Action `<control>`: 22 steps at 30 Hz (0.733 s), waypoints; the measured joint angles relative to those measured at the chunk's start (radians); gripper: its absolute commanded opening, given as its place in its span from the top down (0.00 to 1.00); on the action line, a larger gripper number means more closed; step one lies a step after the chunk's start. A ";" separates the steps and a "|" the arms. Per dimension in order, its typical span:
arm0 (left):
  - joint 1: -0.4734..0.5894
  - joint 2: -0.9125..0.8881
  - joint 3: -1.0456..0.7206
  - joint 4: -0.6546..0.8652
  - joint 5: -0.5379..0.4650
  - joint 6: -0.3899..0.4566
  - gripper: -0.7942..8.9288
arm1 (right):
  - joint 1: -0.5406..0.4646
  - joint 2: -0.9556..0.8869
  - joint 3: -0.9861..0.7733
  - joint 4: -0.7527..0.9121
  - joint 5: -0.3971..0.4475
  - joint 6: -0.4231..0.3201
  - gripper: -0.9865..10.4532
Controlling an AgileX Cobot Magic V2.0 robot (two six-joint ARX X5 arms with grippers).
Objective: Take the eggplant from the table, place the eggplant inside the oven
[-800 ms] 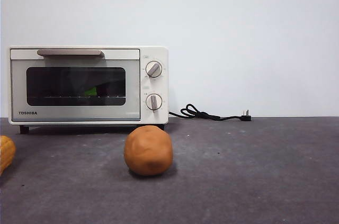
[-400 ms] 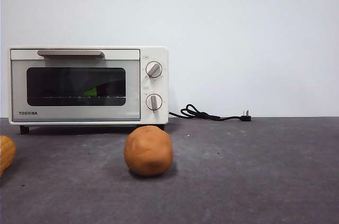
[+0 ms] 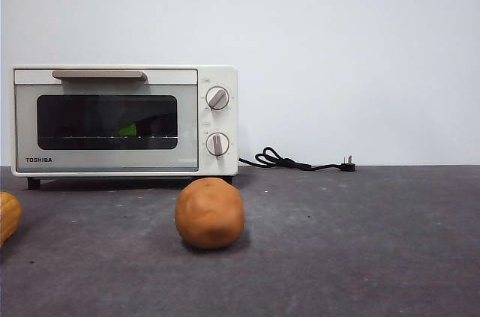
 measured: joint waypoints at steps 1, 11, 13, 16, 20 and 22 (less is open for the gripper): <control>0.000 -0.020 -0.044 -0.001 -0.010 0.000 0.92 | 0.000 0.001 0.000 0.000 0.001 0.000 0.91; 0.000 -0.129 -0.257 -0.009 -0.126 -0.001 0.92 | 0.000 0.029 0.000 0.000 0.010 0.000 0.91; 0.000 -0.134 -0.270 -0.016 -0.145 -0.002 0.92 | 0.000 0.031 0.000 0.000 0.010 0.000 0.91; 0.000 -0.148 -0.294 -0.023 -0.174 -0.008 0.92 | 0.000 0.035 0.000 0.000 0.010 0.000 0.91; 0.000 -0.168 -0.325 -0.046 -0.195 -0.032 0.92 | 0.000 0.047 0.000 0.000 0.014 0.000 0.91; -0.002 -0.170 -0.325 -0.045 -0.199 -0.038 0.92 | 0.000 0.051 0.000 0.000 0.015 0.000 0.91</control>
